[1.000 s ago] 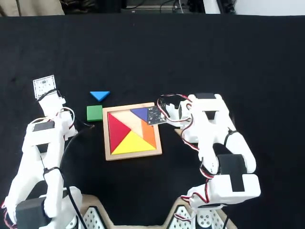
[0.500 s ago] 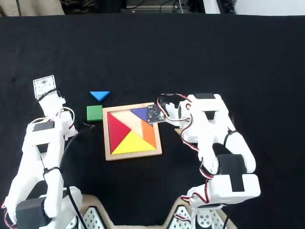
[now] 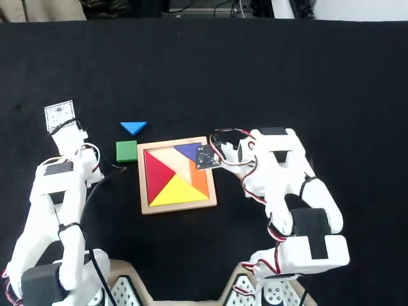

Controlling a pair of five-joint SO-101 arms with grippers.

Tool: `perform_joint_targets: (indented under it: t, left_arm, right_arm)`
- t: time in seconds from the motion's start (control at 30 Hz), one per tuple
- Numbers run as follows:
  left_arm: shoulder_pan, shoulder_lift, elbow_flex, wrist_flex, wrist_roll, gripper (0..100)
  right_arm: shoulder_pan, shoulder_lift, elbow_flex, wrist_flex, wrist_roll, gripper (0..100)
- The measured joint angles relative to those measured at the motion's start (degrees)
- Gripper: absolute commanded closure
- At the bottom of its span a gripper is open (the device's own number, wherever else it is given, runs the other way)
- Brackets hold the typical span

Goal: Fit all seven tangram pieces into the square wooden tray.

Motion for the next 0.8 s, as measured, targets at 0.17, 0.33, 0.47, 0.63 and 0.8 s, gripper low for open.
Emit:
perform_joint_targets:
  t: [0.17,0.33,0.47,0.63,0.8]
  left_arm:
    - [0.0,0.0,0.0,0.0,0.0,97]
    - [0.0,0.0,0.0,0.0,0.0,97]
    - [0.0,0.0,0.0,0.0,0.0,97]
    - [0.0,0.0,0.0,0.0,0.0,97]
    - [0.0,0.0,0.0,0.0,0.0,97]
  right_arm:
    - [-0.1,0.0,0.0,0.0,0.0,67.8]
    - [-0.1,0.0,0.0,0.0,0.0,67.8]
    - [-0.1,0.0,0.0,0.0,0.0,67.8]
    - [-0.1,0.0,0.2,0.0,0.0,67.8]
    - [-0.1,0.0,0.2,0.0,0.0,76.6]
